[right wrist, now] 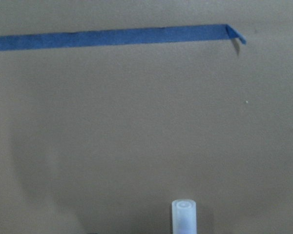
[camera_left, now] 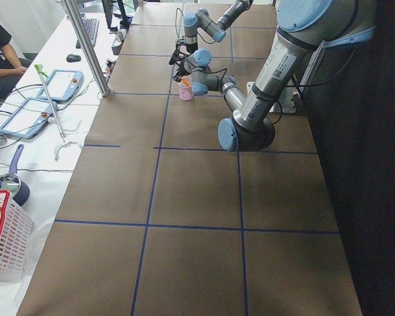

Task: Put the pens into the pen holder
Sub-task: 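Withdraw the left arm from the cup while the right gripper lifts the purple marker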

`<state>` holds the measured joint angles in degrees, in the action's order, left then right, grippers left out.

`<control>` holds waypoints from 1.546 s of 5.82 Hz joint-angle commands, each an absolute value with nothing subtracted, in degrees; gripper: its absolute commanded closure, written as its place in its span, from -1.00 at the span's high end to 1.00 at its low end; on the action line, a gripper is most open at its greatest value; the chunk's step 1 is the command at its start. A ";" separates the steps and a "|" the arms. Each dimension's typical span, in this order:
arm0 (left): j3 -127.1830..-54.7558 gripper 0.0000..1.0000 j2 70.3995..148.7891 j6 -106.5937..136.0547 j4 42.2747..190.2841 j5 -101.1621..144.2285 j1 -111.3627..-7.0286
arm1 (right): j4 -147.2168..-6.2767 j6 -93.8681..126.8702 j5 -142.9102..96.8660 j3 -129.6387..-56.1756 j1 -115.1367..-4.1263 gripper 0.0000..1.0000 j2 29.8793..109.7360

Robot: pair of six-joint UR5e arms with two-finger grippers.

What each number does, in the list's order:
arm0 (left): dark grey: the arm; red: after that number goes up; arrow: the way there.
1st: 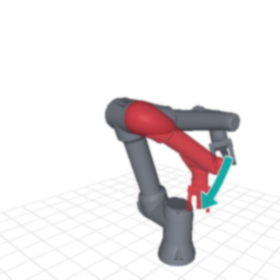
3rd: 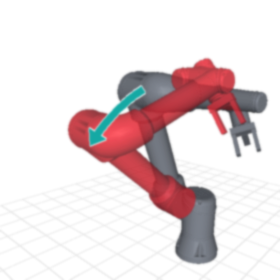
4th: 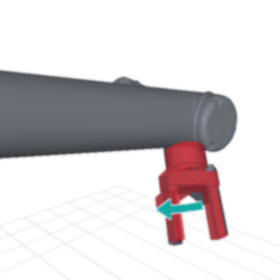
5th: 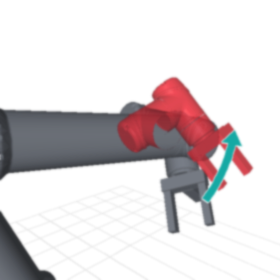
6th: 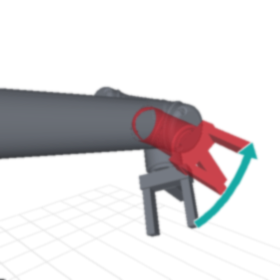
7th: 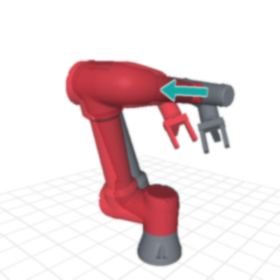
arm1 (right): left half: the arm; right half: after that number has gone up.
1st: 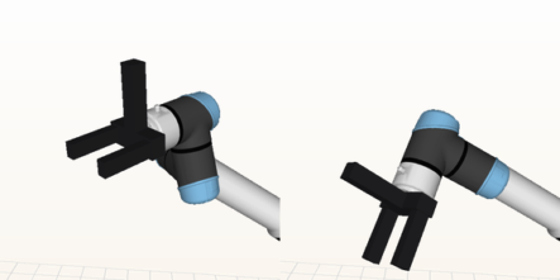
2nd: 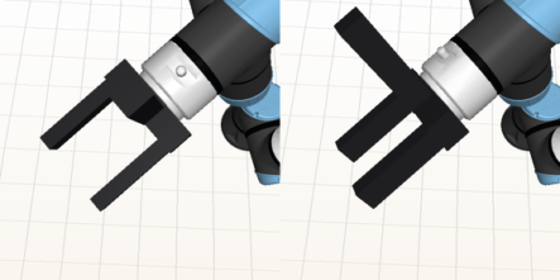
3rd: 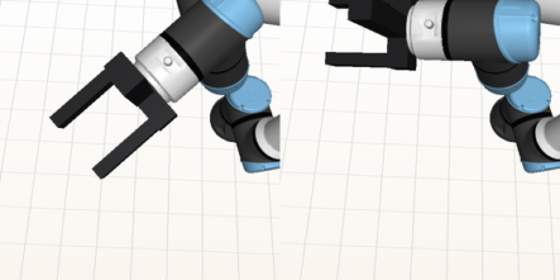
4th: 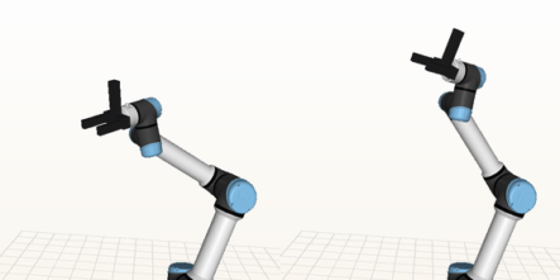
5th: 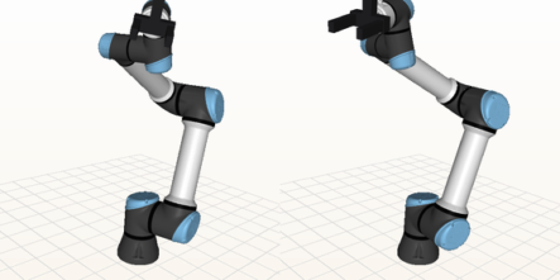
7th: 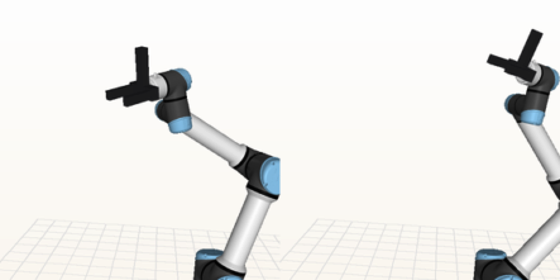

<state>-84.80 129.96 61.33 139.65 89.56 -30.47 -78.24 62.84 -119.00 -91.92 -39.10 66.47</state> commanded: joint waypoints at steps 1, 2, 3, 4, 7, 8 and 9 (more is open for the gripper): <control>-85.34 1.00 130.08 62.05 138.79 89.73 -31.19 | -78.49 62.84 -119.00 -91.76 -39.02 0.82 66.45; -85.69 1.00 130.17 62.57 137.13 90.17 -32.77 | -78.49 62.84 -119.00 -91.58 -39.02 0.60 66.53; -89.26 1.00 130.25 62.58 129.19 93.13 -35.13 | -78.57 62.84 -119.09 -91.50 -39.02 0.39 66.53; -91.73 1.00 130.25 62.58 123.11 100.65 -39.68 | -78.57 62.84 -119.09 -91.58 -39.02 0.07 66.45; -91.85 1.00 129.56 60.83 116.74 122.87 -54.69 | -78.57 62.75 -119.36 -91.76 -39.11 -0.92 66.27; -91.67 1.00 127.72 59.08 116.02 129.66 -59.54 | -78.57 62.75 -119.27 -91.76 -39.11 -1.00 66.27; -91.50 1.00 127.01 52.88 110.79 138.25 -65.77 | -78.57 62.84 -119.01 -91.93 -39.63 -1.00 66.10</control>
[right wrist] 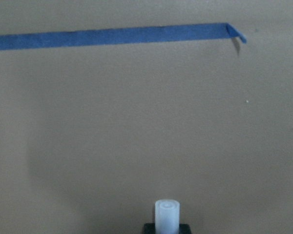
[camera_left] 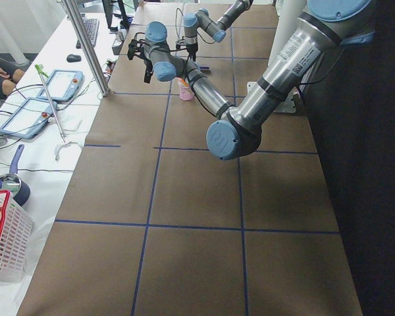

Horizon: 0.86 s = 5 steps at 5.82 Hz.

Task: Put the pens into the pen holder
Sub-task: 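Withdraw the left arm from the cup while the right gripper lifts the purple marker, then lift the purple marker upright and carry it toward the cup with the right gripper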

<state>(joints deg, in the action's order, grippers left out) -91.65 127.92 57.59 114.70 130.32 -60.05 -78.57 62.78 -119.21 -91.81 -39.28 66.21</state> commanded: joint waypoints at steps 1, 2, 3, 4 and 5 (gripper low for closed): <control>-91.58 1.00 124.83 46.56 105.61 140.69 -68.44 | -78.40 62.84 -117.44 -92.19 -39.73 -1.00 65.40; -91.32 1.00 122.02 37.97 100.08 141.58 -69.16 | -78.40 62.75 -115.51 -93.24 -39.81 -1.00 64.35; -90.88 1.00 120.95 22.74 90.45 141.68 -72.65 | -78.40 62.75 -115.40 -93.69 -40.34 -1.00 64.34; -88.44 1.00 119.63 7.19 82.87 141.07 -75.99 | -78.40 62.49 -114.44 -93.78 -40.69 -1.00 63.90; -83.81 1.00 118.31 -3.15 82.27 139.24 -79.59 | -78.31 62.06 -112.26 -93.78 -40.61 -1.00 63.20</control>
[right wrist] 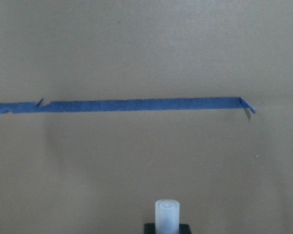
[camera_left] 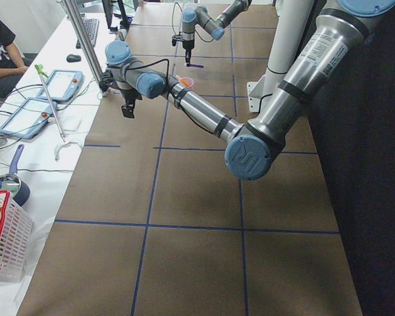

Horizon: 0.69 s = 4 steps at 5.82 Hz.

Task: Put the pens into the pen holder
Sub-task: 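Lift the purple marker upright and carry it toward the cup with the right gripper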

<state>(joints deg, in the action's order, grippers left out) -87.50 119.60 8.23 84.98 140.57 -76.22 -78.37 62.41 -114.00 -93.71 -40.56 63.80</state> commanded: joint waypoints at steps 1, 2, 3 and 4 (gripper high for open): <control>-76.97 1.00 117.78 -13.95 82.27 137.22 -82.76 | -78.22 61.96 -111.63 -93.78 -40.69 -1.00 62.85; -69.86 1.00 116.99 -23.63 83.48 135.89 -85.66 | -78.14 61.79 -109.01 -93.69 -40.69 -1.00 61.62; -65.70 1.00 114.55 -30.08 86.28 135.53 -88.04 | -78.13 60.66 -105.42 -93.69 -40.69 -1.00 59.44; -65.65 1.00 109.13 -30.32 91.88 135.53 -88.85 | -78.13 58.56 -100.60 -95.26 -41.48 -1.00 56.80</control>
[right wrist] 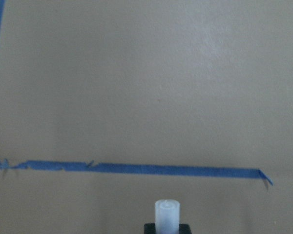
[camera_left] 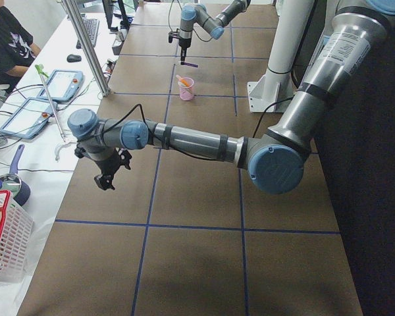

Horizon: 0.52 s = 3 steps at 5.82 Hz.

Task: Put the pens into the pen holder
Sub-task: 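Lift the purple marker upright and carry it toward the cup with the right gripper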

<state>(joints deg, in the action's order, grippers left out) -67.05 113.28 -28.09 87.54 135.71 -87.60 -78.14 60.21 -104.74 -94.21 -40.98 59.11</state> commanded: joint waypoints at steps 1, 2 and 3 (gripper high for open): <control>-65.65 1.00 104.72 -30.24 95.67 135.53 -88.77 | -78.31 51.40 -99.85 -99.28 -45.05 -1.00 57.04; -65.57 1.00 102.76 -30.23 96.67 135.44 -88.68 | -78.40 48.81 -98.63 -102.36 -46.74 -1.00 57.22; -65.65 1.00 100.83 -30.23 98.42 133.96 -88.68 | -78.40 50.69 -96.70 -104.48 -46.67 -1.00 56.26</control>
